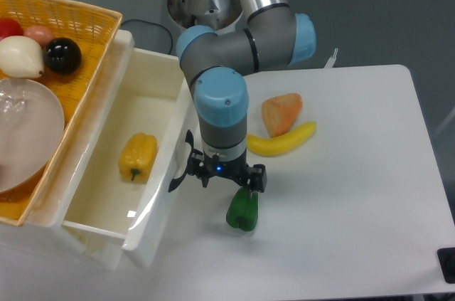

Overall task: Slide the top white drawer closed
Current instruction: 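Push the drawer's front panel with the gripper, sliding it into the cabinet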

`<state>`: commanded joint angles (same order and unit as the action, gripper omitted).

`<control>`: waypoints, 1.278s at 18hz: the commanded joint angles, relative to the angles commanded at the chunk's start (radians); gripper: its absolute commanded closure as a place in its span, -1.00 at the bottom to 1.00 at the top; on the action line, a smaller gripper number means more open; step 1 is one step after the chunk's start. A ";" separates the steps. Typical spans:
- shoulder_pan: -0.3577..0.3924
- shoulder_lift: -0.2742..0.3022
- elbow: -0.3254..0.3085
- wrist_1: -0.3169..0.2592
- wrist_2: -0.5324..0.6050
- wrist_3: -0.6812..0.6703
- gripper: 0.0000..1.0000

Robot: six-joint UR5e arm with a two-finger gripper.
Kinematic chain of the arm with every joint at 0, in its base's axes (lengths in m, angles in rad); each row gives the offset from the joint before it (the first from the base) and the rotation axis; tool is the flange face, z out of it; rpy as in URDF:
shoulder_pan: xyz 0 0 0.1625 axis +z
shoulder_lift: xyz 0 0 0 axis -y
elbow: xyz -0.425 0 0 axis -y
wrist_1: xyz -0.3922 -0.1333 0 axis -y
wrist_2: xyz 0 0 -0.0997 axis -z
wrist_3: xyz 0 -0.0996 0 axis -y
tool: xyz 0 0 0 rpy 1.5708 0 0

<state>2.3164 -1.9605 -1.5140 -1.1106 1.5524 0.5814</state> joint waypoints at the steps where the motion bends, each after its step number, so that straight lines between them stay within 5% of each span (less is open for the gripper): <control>1: -0.005 0.003 -0.002 0.000 0.002 -0.002 -1.00; 23: -0.092 0.028 -0.020 -0.002 0.000 -0.006 -1.00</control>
<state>2.2243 -1.9328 -1.5340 -1.1121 1.5524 0.5752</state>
